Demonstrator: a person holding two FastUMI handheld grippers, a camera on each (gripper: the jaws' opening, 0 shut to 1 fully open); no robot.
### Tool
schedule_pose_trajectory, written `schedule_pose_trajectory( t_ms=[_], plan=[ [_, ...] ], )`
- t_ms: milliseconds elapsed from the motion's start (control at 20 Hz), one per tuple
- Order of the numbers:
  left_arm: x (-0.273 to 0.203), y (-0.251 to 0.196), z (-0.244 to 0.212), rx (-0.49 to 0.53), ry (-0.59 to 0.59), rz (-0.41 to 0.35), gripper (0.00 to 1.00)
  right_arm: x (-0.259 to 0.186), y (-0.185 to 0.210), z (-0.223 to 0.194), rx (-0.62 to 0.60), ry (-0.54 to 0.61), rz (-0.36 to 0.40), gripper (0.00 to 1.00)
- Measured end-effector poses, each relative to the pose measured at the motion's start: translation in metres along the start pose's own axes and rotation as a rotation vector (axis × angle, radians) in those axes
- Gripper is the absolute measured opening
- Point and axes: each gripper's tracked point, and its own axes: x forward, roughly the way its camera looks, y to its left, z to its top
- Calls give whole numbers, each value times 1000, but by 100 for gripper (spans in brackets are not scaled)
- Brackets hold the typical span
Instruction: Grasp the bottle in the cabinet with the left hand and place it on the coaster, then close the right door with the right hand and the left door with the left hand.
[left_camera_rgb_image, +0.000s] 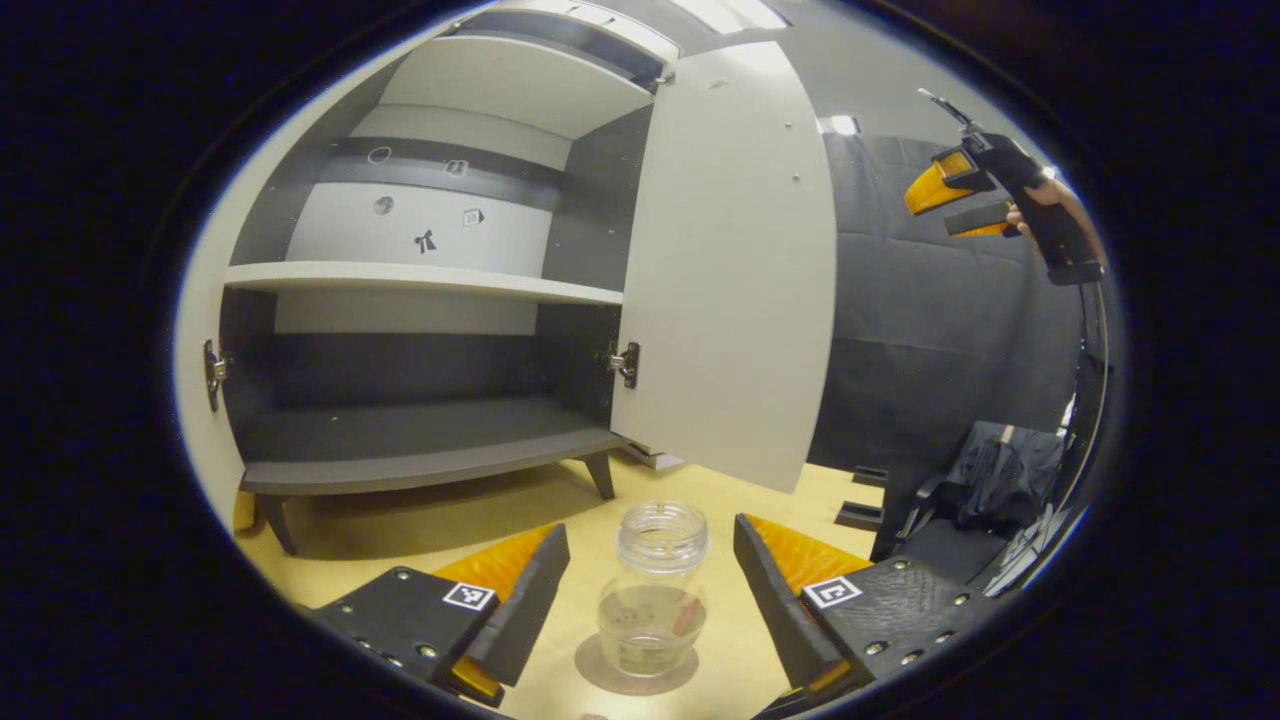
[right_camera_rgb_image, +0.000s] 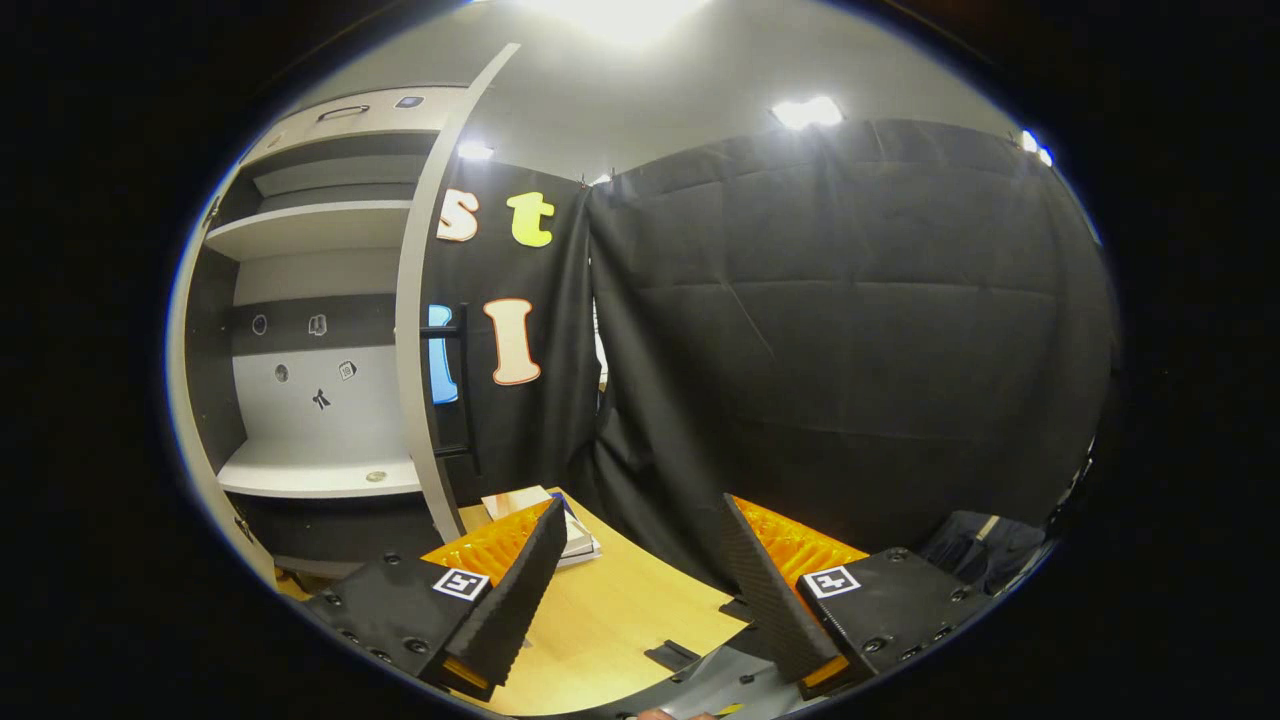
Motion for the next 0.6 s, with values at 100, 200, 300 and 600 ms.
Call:
schedule_pose_trajectory(
  t_ms=[100, 200, 300, 600],
  plan=[
    [-18, 9, 16, 10, -12, 60, 100, 3, 1, 0, -7, -6, 6, 100],
    [-40, 13, 32, 30, -15, 126, 96, 2, 2, 0, 8, -20, 19, 94],
    [-63, 18, 55, 62, -18, 204, 100, 6, 4, 2, 12, -60, 34, 94],
    [-120, 41, 140, 80, -55, 538, 95, 23, 14, -10, 28, -49, 186, 98]
  ],
)
